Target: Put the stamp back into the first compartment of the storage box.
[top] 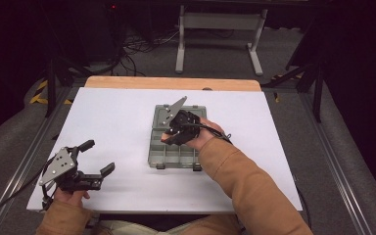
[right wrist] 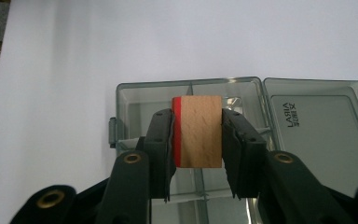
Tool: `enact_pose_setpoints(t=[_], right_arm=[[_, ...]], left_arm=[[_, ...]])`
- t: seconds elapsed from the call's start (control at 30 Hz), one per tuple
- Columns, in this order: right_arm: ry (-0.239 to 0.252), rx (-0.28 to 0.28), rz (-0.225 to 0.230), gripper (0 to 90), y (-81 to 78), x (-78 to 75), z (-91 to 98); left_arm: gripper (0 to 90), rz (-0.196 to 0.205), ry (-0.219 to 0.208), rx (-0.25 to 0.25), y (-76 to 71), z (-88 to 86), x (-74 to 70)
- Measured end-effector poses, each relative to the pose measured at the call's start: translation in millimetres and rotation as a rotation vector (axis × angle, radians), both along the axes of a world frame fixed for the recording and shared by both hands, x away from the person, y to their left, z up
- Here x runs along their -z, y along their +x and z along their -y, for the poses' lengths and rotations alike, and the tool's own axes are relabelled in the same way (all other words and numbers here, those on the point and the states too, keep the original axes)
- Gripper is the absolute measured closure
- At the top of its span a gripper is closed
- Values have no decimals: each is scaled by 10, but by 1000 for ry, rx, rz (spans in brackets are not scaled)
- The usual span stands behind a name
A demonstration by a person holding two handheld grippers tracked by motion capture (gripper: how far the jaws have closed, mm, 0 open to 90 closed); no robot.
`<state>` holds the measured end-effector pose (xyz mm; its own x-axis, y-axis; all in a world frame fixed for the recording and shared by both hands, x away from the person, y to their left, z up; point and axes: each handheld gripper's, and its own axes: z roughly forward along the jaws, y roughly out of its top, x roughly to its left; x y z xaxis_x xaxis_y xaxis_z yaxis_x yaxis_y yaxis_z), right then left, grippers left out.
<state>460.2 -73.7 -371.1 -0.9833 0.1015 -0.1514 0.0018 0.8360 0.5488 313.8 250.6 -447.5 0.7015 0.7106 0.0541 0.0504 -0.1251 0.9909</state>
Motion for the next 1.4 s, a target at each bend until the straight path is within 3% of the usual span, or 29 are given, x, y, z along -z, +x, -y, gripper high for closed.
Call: enact_pose_setpoints(t=[0.2, 0.73, 1.4], right_arm=[[15, 11, -5, 657, 91, 31, -61], [-20, 29, -18, 657, 316, 242, -196], [-55, 20, -17, 657, 418, 454, -332]], left_arm=[[11, -4, -4, -1, 0, 0, 2], [11, -2, -3, 2, 0, -3, 3], [11, 0, 0, 6, 4, -3, 4]])
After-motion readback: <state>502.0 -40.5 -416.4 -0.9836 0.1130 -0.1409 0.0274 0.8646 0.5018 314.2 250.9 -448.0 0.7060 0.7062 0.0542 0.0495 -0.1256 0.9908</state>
